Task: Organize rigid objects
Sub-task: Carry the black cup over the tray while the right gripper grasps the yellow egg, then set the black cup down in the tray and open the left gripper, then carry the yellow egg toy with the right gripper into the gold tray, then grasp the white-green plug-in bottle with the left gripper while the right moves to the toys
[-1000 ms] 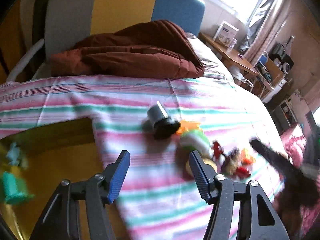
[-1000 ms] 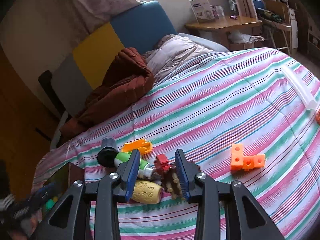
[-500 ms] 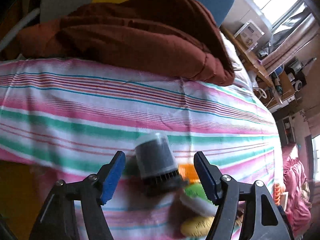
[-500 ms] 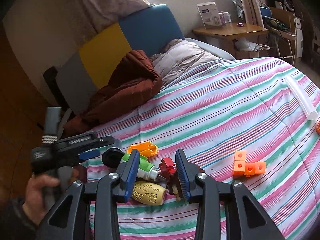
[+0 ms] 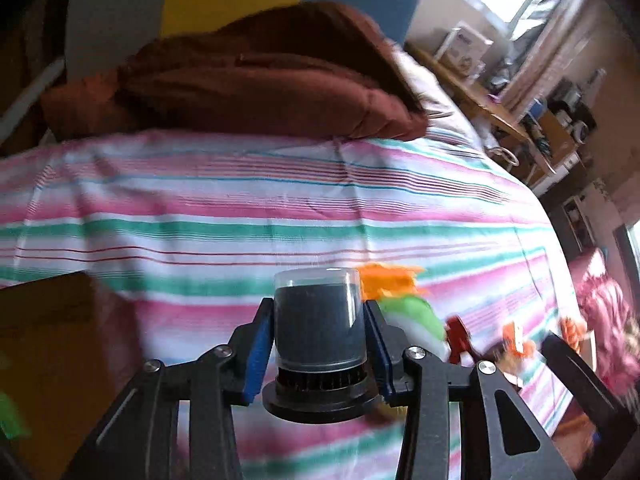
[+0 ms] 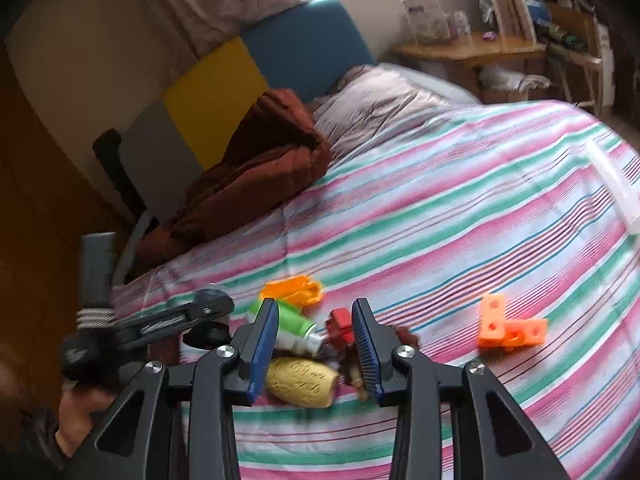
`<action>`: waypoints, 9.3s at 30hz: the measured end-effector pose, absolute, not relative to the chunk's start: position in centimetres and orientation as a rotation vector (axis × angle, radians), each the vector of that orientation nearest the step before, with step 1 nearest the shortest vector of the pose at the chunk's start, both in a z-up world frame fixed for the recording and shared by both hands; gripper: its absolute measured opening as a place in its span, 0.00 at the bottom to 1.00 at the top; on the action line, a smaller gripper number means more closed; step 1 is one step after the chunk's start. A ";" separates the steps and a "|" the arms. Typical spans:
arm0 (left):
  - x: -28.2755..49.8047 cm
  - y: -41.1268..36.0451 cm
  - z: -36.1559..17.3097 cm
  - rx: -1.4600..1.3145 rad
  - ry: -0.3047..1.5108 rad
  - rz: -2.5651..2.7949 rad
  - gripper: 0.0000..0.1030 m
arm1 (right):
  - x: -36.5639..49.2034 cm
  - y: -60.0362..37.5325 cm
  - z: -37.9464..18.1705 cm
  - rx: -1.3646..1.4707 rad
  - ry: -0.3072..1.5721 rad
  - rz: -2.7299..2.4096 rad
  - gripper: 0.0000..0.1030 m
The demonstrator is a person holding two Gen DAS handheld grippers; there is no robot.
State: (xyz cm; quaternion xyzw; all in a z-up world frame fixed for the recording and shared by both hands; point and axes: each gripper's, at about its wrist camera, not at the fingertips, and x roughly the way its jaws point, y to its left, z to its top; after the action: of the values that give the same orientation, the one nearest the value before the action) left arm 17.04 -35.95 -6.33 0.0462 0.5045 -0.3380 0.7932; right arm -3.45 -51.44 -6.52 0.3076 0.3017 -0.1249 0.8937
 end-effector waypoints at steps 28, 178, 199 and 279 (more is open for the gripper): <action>5.6 -12.3 -0.4 0.013 0.909 -0.639 0.42 | 2.7 -45.0 -13.2 0.427 0.976 -0.019 0.44; 1.5 7.6 -4.9 -0.036 0.793 -0.018 0.73 | 6.3 -9.8 -9.2 0.069 0.911 0.344 0.41; 1.6 9.5 -5.9 -0.070 0.814 0.020 0.73 | 8.9 -5.4 -12.9 0.145 1.065 0.359 0.41; 8.0 -30.6 -2.3 0.106 0.988 -0.736 0.63 | -7.2 -55.8 -7.4 0.738 0.551 -0.539 0.41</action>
State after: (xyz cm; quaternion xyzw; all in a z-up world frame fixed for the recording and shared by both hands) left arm 8.03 -30.62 -2.29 0.0499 0.4629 -0.3451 0.8149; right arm -7.23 -55.76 -7.44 0.3516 0.2625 -0.2569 0.8611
